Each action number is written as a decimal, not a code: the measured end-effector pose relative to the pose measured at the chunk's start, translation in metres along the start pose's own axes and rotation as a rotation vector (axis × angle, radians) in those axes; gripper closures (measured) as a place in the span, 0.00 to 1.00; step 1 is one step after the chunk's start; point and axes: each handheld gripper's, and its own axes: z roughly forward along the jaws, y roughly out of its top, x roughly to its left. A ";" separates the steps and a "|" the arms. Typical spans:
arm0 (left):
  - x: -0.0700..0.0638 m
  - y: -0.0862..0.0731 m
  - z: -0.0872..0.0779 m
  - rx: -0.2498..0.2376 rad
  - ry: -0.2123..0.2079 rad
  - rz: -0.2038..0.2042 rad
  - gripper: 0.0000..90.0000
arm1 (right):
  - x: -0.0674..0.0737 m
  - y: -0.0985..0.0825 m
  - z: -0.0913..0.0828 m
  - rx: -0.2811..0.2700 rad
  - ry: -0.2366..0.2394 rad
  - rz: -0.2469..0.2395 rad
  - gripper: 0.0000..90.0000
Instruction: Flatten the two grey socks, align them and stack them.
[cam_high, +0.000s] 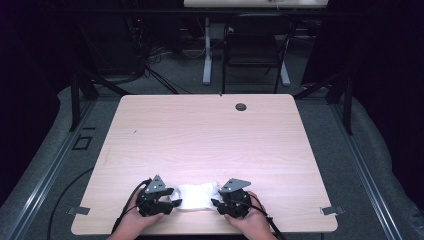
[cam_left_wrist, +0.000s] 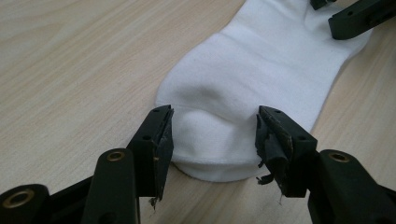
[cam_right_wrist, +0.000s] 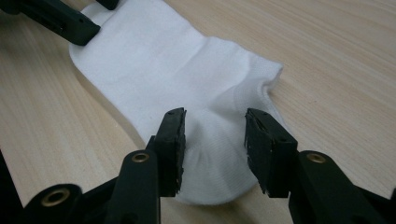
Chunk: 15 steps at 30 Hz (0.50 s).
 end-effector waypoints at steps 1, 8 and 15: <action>0.000 0.000 0.000 -0.001 0.002 0.001 0.52 | 0.000 0.000 0.000 0.000 0.001 0.001 0.65; 0.006 0.001 0.004 -0.023 0.007 -0.003 0.52 | -0.002 0.001 0.002 -0.015 -0.003 0.020 0.66; 0.010 0.004 0.008 -0.037 0.017 -0.033 0.52 | -0.005 0.004 0.004 -0.008 -0.003 0.041 0.71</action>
